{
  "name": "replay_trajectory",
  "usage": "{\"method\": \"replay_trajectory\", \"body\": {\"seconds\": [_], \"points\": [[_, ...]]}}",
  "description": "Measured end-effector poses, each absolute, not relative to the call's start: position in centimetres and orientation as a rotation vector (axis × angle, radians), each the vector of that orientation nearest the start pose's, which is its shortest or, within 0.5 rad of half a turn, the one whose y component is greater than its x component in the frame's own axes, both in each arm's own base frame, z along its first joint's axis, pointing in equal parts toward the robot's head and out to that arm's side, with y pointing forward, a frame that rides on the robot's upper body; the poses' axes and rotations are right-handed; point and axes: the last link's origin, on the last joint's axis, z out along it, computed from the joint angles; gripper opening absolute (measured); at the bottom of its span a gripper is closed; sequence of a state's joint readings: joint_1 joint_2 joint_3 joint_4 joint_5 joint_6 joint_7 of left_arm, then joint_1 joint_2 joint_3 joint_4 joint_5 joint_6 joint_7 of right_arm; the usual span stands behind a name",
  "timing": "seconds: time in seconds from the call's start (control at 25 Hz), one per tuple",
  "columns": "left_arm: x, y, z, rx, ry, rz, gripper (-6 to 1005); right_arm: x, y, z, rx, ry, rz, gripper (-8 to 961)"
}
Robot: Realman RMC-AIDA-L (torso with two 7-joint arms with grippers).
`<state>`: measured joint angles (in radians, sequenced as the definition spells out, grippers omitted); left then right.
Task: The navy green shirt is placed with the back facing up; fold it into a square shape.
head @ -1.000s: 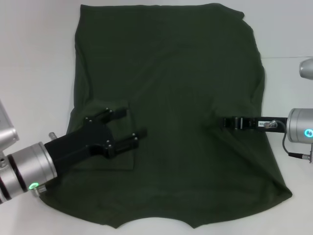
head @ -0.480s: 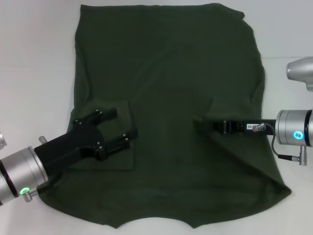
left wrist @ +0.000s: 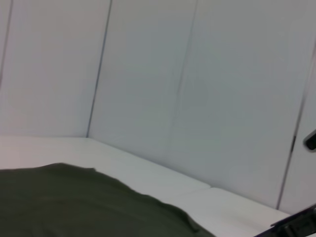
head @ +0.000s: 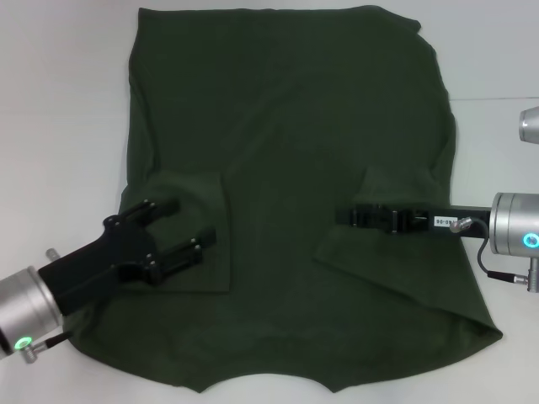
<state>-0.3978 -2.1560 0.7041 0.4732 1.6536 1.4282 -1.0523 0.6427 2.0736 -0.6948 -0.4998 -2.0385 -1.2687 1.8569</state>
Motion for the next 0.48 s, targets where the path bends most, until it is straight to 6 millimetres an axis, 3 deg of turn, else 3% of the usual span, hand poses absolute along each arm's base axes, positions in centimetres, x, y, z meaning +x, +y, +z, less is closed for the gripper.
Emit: {"method": "replay_trajectory", "body": {"seconds": [0.4,0.48], "points": [[-31.8,28.3,-1.0,-2.256,-0.657,-0.855,824,25.7,36.9,-3.4,-2.428,1.335,0.728,784],[-32.5,27.8,-0.5,-2.238,-0.661,-0.827,824,25.5,36.9,-3.6,-2.429,1.33,0.75,818]]}}
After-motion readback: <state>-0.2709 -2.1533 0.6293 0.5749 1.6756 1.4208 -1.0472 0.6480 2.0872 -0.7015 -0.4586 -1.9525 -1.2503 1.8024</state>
